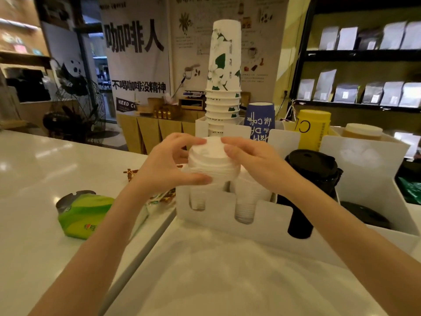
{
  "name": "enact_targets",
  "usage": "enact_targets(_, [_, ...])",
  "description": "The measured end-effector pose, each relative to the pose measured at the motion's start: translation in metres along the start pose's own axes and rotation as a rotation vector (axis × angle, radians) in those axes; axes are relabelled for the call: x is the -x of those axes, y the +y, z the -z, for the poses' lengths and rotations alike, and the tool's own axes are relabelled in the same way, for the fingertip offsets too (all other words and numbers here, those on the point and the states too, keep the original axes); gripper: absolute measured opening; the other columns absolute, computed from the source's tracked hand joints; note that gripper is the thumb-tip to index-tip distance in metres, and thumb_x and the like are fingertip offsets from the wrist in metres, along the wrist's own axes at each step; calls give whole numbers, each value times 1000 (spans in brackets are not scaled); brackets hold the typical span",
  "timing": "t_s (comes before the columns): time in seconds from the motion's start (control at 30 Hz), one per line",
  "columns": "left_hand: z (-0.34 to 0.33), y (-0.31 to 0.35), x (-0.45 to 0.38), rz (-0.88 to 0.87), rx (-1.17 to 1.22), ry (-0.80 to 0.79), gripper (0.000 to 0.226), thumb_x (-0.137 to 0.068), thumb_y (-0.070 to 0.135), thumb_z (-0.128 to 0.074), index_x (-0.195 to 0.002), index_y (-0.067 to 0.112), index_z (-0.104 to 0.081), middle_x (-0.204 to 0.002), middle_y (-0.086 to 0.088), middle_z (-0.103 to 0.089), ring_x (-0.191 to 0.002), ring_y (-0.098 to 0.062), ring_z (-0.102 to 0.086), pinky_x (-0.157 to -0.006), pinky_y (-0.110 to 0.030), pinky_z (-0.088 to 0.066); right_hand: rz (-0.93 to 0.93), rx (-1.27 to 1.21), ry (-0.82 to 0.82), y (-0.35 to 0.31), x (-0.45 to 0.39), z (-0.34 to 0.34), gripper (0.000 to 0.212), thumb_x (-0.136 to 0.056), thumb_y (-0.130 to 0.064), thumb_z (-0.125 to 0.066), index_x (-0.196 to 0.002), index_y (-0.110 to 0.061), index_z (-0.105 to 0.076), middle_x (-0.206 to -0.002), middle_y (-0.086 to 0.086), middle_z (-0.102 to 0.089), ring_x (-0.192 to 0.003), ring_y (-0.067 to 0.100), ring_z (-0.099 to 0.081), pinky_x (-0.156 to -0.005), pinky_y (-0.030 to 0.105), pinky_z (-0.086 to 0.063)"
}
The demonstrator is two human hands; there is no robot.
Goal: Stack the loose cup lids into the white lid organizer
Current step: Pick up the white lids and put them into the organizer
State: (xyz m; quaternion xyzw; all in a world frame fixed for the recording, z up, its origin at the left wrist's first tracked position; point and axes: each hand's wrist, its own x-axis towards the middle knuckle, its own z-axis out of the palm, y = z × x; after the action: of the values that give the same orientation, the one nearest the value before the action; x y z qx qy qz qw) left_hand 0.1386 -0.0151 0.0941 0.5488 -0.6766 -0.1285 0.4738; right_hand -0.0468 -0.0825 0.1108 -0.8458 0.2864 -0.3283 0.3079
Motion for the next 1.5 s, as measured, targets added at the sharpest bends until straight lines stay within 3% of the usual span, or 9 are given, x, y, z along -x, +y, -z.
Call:
enact_targets(0.07, [4, 0, -11, 16, 39, 44, 76, -40, 42, -84, -110, 35, -55, -116, 12, -48, -103, -8, -57, -85, -24, -51, 26, 34, 35, -3, -17, 4, 38, -91, -33, -43, -128, -24, -48, -131, -3, -54, -114, 10, -47, -95, 26, -37])
enact_targets(0.2, [1, -15, -26, 44, 50, 110, 73, -42, 39, -79, -111, 30, -57, -117, 3, -57, -105, -13, -60, -88, -29, -53, 26, 111, -1, 0, -47, 4, 37, -91, -24, -43, -126, -16, -51, -126, 2, -55, -108, 9, -46, -78, 14, -36])
enact_targets(0.37, [-7, -40, -35, 98, -173, 130, 65, -51, 38, -82, -112, 29, -60, -114, 2, -65, -102, -12, -57, -91, -33, -48, -21, 235, -77, 20, -67, -7, 36, -91, -21, -42, -124, -12, -51, -130, 8, -53, -119, 22, -46, -100, 36, -37])
enact_targets(0.53, [-12, -51, -35, 148, -294, 86, 63, -55, 39, -80, -114, 28, -59, -124, 1, -59, -104, -7, -43, -90, -31, -38, -80, 329, -185, 33, -71, -17, 37, -93, -24, -36, -128, -17, -45, -136, 6, -48, -122, 21, -43, -97, 33, -33])
enact_targets(0.9, [-16, -54, -32, 147, -465, -6, 62, -59, 43, -76, -115, 24, -59, -124, 1, -58, -119, -15, -40, -98, -38, -33, -111, 582, -224, 39, -73, -33, 39, -95, -19, -31, -132, -17, -42, -140, 9, -45, -129, 28, -37, -111, 45, -23])
enact_targets(1.07, [-17, -49, -33, 151, -520, -72, 64, -62, 42, -75, -120, 25, -55, -129, 1, -53, -123, -16, -36, -102, -37, -29, -76, 680, -233, 41, -74, -32, 37, -94, -19, -34, -128, -17, -47, -133, 10, -51, -122, 29, -43, -106, 43, -31])
enact_targets(1.2, [-10, -45, -34, 203, -566, -220, 72, -65, 30, -76, -130, 26, -44, -141, 2, -43, -132, -18, -28, -109, -41, -22, -11, 741, -204, 41, -72, -31, 35, -93, -24, -36, -121, -15, -54, -123, 11, -58, -111, 29, -50, -96, 42, -39])
enact_targets(1.5, [-9, -46, -35, 207, -632, -288, 73, -69, 23, -74, -133, 26, -38, -145, 2, -38, -135, -20, -24, -111, -42, -19, 5, 940, -211, 40, -70, -35, 38, -94, -27, -29, -121, -15, -53, -124, 11, -53, -116, 27, -41, -98, 43, -33])
